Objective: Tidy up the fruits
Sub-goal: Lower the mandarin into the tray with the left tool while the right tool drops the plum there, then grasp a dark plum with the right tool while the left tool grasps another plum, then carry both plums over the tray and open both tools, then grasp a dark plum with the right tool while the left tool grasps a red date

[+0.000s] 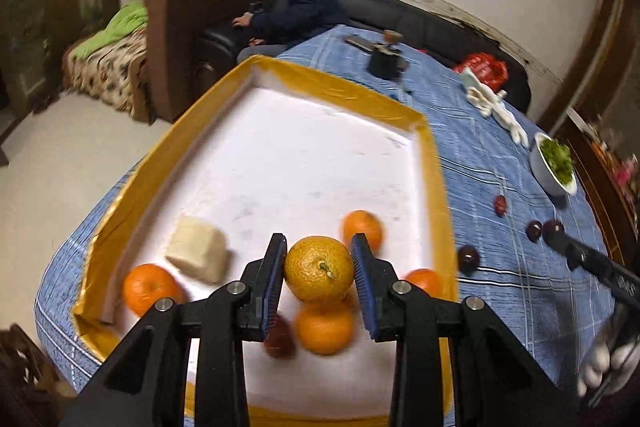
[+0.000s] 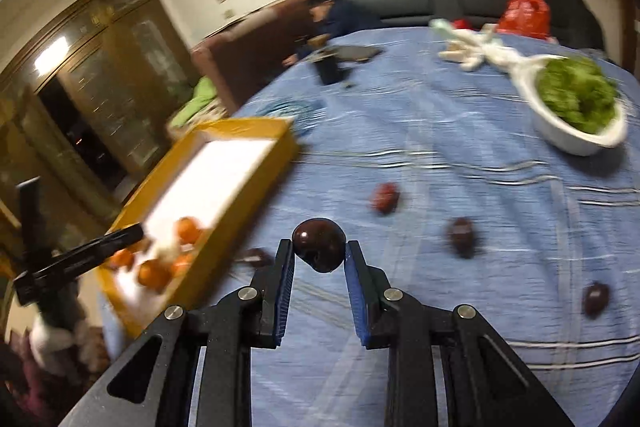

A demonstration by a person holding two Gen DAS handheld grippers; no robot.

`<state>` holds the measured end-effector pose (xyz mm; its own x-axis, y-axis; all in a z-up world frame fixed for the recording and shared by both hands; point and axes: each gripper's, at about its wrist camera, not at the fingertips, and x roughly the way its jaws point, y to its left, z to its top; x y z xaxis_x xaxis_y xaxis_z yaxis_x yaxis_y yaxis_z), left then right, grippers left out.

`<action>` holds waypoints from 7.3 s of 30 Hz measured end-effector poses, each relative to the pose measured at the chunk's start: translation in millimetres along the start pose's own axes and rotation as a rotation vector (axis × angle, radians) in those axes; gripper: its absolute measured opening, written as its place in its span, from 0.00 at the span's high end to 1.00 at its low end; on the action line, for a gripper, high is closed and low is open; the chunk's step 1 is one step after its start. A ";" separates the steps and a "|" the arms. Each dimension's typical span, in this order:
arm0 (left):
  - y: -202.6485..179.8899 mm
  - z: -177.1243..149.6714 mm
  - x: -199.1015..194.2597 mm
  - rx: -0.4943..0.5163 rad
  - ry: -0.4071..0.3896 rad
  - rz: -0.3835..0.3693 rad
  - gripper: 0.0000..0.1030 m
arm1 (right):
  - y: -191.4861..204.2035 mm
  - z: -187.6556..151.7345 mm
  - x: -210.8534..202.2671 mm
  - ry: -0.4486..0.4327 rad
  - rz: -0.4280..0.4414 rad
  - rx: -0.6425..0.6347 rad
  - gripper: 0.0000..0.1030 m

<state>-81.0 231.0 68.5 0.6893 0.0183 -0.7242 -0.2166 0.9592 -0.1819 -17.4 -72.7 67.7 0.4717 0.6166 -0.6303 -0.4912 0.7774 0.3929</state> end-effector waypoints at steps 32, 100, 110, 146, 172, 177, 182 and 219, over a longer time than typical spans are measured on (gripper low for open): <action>22.9 2.9 -54.8 -0.014 -0.164 0.257 0.11 | 155.0 -35.7 79.0 0.171 0.063 -0.308 0.62; -185.6 -29.4 90.3 0.558 0.236 0.050 0.39 | -105.0 2.8 27.6 0.032 -0.314 0.108 0.73; -160.0 -20.4 60.8 0.442 0.156 -0.004 0.76 | -103.1 3.3 15.2 -0.016 -0.308 0.129 0.73; 41.5 -5.7 -35.3 -0.094 -0.038 -0.058 0.32 | 117.4 19.7 112.9 0.114 -0.042 -0.184 0.50; -43.9 -25.1 -45.5 0.139 -0.067 0.138 0.12 | 3.8 -14.2 16.1 0.004 -0.183 0.021 0.35; -63.2 -28.4 -44.9 0.189 -0.057 0.148 0.12 | -12.8 -20.0 0.7 -0.014 -0.189 0.051 0.35; -76.7 -32.1 -44.8 0.221 -0.048 0.150 0.12 | -27.4 -24.3 -13.1 -0.032 -0.195 0.075 0.35; -211.3 4.2 94.8 0.322 0.161 -0.170 0.19 | -169.9 -45.6 -62.8 -0.059 -0.549 0.269 0.72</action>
<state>32.9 31.2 41.1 0.5739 -0.1686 -0.8014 0.1366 0.9846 -0.1093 3.1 -249.1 10.0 0.6472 0.1168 -0.7533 0.0336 0.9829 0.1813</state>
